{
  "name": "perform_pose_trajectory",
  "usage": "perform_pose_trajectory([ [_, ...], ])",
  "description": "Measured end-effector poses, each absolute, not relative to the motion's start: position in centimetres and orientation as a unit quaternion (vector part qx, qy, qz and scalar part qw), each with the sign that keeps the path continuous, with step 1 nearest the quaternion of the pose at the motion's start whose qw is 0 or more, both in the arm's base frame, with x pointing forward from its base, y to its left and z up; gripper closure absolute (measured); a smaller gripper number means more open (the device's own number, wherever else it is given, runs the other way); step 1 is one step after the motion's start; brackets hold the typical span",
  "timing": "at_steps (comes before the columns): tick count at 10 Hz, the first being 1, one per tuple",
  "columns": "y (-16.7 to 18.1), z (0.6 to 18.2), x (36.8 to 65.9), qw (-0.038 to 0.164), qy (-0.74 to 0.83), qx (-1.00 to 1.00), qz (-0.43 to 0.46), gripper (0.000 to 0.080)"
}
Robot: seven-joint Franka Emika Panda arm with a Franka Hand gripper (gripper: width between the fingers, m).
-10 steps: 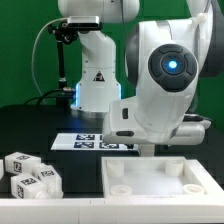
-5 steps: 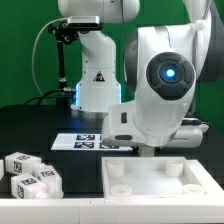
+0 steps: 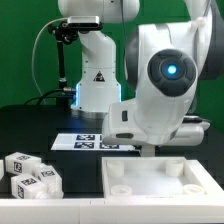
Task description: Assemble one leg
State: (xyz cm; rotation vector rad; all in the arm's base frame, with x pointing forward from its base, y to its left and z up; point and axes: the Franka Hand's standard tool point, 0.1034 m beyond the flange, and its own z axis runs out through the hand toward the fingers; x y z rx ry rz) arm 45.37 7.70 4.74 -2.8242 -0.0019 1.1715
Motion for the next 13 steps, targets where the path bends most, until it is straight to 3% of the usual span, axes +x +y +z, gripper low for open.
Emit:
perform_pose_trajectory([
  [3, 7.1, 9.9, 50.0, 0.063, -0.031, -0.939, 0.336, 0.0515],
  [8, 7.7, 9.6, 52.4, 0.052, -0.026, -0.979, 0.193, 0.0514],
  [10, 7.9, 12.9, 57.4, 0.060, -0.053, -0.989, 0.125, 0.0514],
  [11, 7.8, 13.2, 58.6, 0.057, -0.050, -0.993, 0.089, 0.0514],
  [13, 7.5, 13.0, 57.9, 0.049, -0.046, -0.998, 0.015, 0.0514],
])
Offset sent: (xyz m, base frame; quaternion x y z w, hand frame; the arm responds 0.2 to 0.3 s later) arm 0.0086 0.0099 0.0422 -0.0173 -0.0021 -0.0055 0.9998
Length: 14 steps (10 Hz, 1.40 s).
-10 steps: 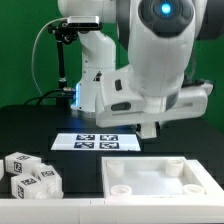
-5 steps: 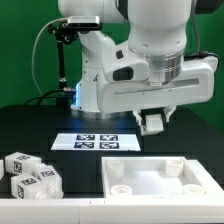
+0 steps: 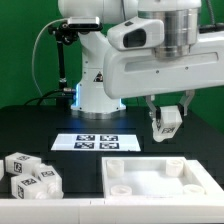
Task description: Assemble one leg
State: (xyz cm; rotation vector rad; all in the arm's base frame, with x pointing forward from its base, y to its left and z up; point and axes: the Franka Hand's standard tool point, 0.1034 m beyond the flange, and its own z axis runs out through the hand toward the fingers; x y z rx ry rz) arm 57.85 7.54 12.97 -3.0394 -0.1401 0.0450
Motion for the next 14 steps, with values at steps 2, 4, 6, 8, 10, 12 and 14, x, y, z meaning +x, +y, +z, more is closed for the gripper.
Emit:
perform_pose_trajectory([
  [2, 7.1, 12.8, 58.9, 0.040, -0.042, -0.997, -0.060, 0.0514],
  [4, 7.8, 11.7, 59.2, 0.025, -0.054, -0.987, -0.151, 0.0514],
  [6, 8.7, 11.9, 61.9, 0.016, -0.060, -0.969, -0.241, 0.0514],
  [8, 9.6, 11.8, 62.9, 0.014, -0.060, -0.946, -0.318, 0.0514],
  [10, 9.4, 10.4, 62.2, 0.012, -0.063, -0.951, -0.302, 0.0514],
  [12, 9.5, 10.4, 62.3, 0.012, -0.064, -0.951, -0.302, 0.0514],
  [14, 10.8, 10.5, 62.6, 0.017, -0.070, -0.951, -0.302, 0.0514],
])
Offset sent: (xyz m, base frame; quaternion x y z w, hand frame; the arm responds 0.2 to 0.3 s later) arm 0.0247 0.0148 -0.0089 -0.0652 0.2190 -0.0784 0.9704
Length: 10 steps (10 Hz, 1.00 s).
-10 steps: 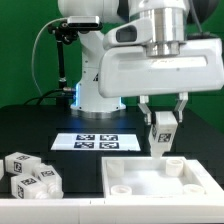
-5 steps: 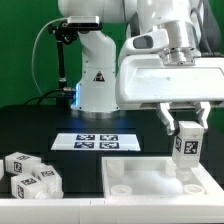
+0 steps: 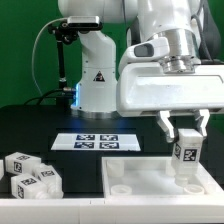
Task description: Assemble one leg
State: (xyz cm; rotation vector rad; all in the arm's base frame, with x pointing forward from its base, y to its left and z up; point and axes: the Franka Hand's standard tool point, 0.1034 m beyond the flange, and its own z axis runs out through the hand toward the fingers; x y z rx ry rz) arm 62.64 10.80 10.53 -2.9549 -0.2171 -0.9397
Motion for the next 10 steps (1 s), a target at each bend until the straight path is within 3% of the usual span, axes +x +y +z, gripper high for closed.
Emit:
perform_pose_trajectory([
  [10, 11.1, 9.0, 63.1, 0.014, -0.070, -0.947, -0.313, 0.0514],
])
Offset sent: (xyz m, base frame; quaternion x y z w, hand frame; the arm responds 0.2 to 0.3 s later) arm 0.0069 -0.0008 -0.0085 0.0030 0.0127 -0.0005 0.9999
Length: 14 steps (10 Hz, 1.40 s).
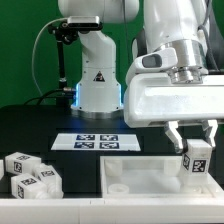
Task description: Assemble one leg
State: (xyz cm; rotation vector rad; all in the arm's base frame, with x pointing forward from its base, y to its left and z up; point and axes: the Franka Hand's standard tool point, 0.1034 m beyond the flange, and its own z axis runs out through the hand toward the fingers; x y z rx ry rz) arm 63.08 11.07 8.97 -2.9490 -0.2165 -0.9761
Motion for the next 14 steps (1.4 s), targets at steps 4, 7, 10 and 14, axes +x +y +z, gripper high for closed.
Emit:
perform_pose_trajectory([
  [4, 11.0, 9.0, 63.1, 0.014, -0.070, -0.947, -0.314, 0.0514],
  [7, 11.1, 8.8, 63.0, 0.014, -0.070, -0.948, -0.309, 0.0208],
  [10, 11.3, 9.2, 63.0, 0.022, -0.062, -0.965, -0.254, 0.0161],
  [14, 12.6, 9.2, 64.1, 0.048, -0.038, -0.994, -0.095, 0.0150],
])
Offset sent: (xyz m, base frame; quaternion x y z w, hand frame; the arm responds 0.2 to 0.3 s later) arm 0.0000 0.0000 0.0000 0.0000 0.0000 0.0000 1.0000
